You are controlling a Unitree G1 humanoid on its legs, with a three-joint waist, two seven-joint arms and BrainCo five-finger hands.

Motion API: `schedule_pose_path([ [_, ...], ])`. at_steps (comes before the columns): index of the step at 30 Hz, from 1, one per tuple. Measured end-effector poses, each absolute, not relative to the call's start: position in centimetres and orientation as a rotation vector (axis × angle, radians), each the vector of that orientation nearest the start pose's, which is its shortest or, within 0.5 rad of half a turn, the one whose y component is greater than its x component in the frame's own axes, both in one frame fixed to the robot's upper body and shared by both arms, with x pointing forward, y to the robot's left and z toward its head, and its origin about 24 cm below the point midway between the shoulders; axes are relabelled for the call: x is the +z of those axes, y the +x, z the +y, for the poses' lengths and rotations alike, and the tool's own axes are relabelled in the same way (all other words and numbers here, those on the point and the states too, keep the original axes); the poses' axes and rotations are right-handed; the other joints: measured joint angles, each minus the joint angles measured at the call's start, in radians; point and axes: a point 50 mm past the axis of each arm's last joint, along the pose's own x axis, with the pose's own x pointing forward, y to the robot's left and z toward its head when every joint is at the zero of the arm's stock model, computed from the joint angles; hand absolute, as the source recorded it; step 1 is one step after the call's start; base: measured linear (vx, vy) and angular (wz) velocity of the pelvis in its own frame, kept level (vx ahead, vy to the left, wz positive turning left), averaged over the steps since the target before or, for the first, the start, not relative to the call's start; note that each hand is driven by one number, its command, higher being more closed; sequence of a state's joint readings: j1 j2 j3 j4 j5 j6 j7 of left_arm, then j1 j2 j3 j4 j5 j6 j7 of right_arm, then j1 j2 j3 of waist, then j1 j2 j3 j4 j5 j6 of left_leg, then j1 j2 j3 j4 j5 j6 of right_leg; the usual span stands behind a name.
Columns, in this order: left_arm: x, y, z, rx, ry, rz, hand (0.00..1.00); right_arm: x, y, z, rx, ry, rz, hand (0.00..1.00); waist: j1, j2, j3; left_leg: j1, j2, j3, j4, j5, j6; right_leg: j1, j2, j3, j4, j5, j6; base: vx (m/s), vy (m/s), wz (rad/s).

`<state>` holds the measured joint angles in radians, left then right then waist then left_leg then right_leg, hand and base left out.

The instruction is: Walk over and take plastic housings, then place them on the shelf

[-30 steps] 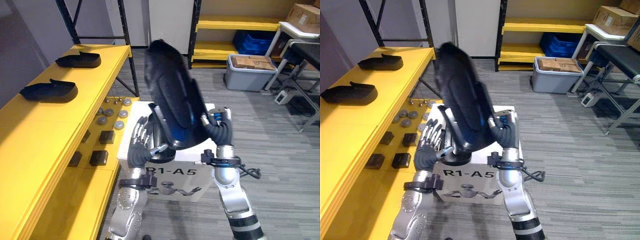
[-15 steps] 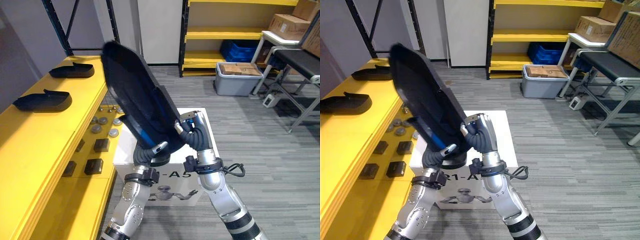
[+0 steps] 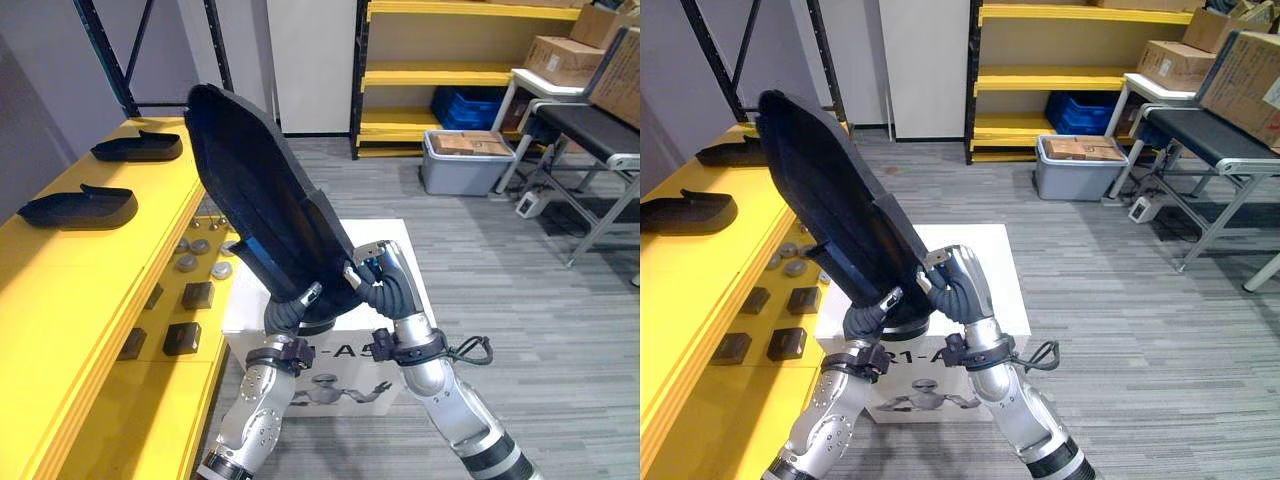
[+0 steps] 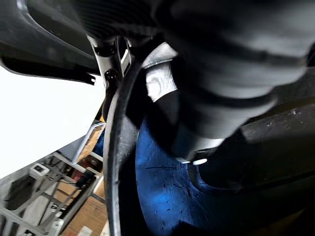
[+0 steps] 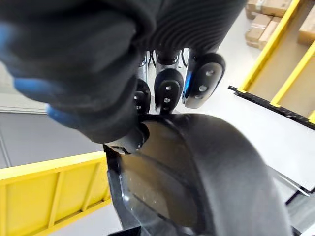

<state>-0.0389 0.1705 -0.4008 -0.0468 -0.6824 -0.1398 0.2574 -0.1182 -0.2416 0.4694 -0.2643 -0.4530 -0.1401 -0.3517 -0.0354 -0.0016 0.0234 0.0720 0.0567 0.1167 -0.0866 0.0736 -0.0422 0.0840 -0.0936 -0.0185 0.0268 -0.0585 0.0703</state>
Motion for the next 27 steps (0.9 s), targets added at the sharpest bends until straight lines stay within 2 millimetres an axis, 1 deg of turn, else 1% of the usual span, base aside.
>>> schedule_pose_path([
  [1,5.3,24.7,9.8,-0.119,-0.531,0.027,1.00,12.6,23.2,-7.4,0.157,-0.492,-0.648,0.00,0.000,-0.001,0.000,0.000,0.000,0.000,0.000,0.000,0.000,0.000,0.000,0.000,0.000,0.000,0.000,0.00,0.000,0.00],
  [5,5.5,25.0,10.9,-0.078,-0.500,0.003,1.00,10.4,22.1,-8.1,0.178,-0.456,-0.546,0.00,0.001,-0.006,-0.002,0.000,0.001,-0.001,0.000,0.000,0.000,0.001,0.001,-0.002,0.000,0.000,0.000,0.00,0.000,0.00],
  [8,5.7,25.1,11.1,-0.076,-0.427,-0.030,1.00,9.5,22.1,-9.2,0.174,-0.445,-0.480,0.00,0.001,-0.008,-0.003,0.003,0.001,-0.001,0.000,0.000,0.000,0.003,0.001,-0.004,0.001,0.000,0.000,0.00,0.000,0.00],
  [10,6.0,25.0,10.7,-0.094,-0.395,-0.053,1.00,8.8,22.2,-10.3,0.162,-0.440,-0.427,0.00,0.004,-0.009,-0.003,0.003,0.001,-0.002,0.000,0.001,0.001,0.004,0.001,-0.006,0.002,0.000,0.000,0.00,0.000,0.00],
  [12,6.3,25.0,10.4,-0.097,-0.386,-0.075,1.00,8.8,22.4,-11.1,0.147,-0.430,-0.412,0.00,0.003,-0.010,-0.003,0.005,0.001,-0.002,0.000,0.001,0.001,0.004,0.001,-0.006,0.004,0.000,0.000,0.00,0.000,0.00],
  [14,6.7,25.0,10.2,-0.095,-0.370,-0.102,1.00,9.4,22.5,-11.7,0.127,-0.402,-0.423,0.00,0.002,-0.010,-0.003,0.005,0.002,-0.001,0.000,0.001,0.001,0.004,0.001,-0.005,0.005,0.000,0.000,0.00,0.000,0.00],
  [16,6.9,25.0,10.2,-0.085,-0.369,-0.117,1.00,10.8,22.6,-12.8,0.080,-0.344,-0.462,0.00,0.002,-0.010,-0.003,0.005,0.003,-0.001,0.000,0.001,0.001,0.003,0.002,-0.005,0.005,-0.001,0.000,0.00,0.000,0.00],
  [17,6.9,24.9,10.7,-0.065,-0.371,-0.126,1.00,11.8,22.7,-14.3,-0.002,-0.296,-0.489,0.00,0.001,-0.010,-0.002,0.005,0.003,-0.001,0.000,0.001,0.001,0.003,0.003,-0.004,0.005,-0.001,0.000,0.00,0.000,0.00],
  [18,6.7,24.6,11.7,-0.022,-0.365,-0.129,1.00,12.8,22.8,-16.5,-0.102,-0.250,-0.511,0.00,0.000,-0.010,-0.002,0.005,0.003,0.000,0.000,0.001,0.001,0.002,0.003,-0.002,0.005,-0.001,0.000,0.00,0.000,0.00],
  [19,6.5,24.5,12.3,0.004,-0.359,-0.126,1.00,13.2,22.7,-17.7,-0.149,-0.230,-0.522,0.00,0.000,-0.011,-0.002,0.005,0.003,0.000,0.000,0.001,0.001,0.002,0.003,-0.001,0.005,-0.001,0.000,0.00,0.000,0.00],
  [21,5.5,23.8,14.3,0.091,-0.330,-0.102,1.00,14.2,22.3,-21.2,-0.297,-0.157,-0.559,0.00,-0.002,-0.013,0.000,0.004,0.004,0.000,0.000,0.000,0.000,0.002,0.003,0.000,0.002,-0.001,0.001,0.00,0.000,0.00],
  [24,4.5,22.8,15.6,0.151,-0.304,-0.067,1.00,14.9,21.5,-23.9,-0.393,-0.047,-0.598,0.00,-0.002,-0.013,0.000,0.002,0.004,0.001,0.000,-0.001,-0.002,0.001,0.003,0.000,0.000,-0.001,0.001,0.00,0.000,0.00],
  [27,3.8,22.1,15.9,0.169,-0.253,-0.041,1.00,15.0,20.7,-26.1,-0.479,0.038,-0.633,0.00,-0.002,-0.013,0.001,-0.004,0.004,0.001,0.000,-0.002,-0.003,-0.004,0.003,0.000,-0.001,-0.001,0.001,0.00,0.000,0.00],
])
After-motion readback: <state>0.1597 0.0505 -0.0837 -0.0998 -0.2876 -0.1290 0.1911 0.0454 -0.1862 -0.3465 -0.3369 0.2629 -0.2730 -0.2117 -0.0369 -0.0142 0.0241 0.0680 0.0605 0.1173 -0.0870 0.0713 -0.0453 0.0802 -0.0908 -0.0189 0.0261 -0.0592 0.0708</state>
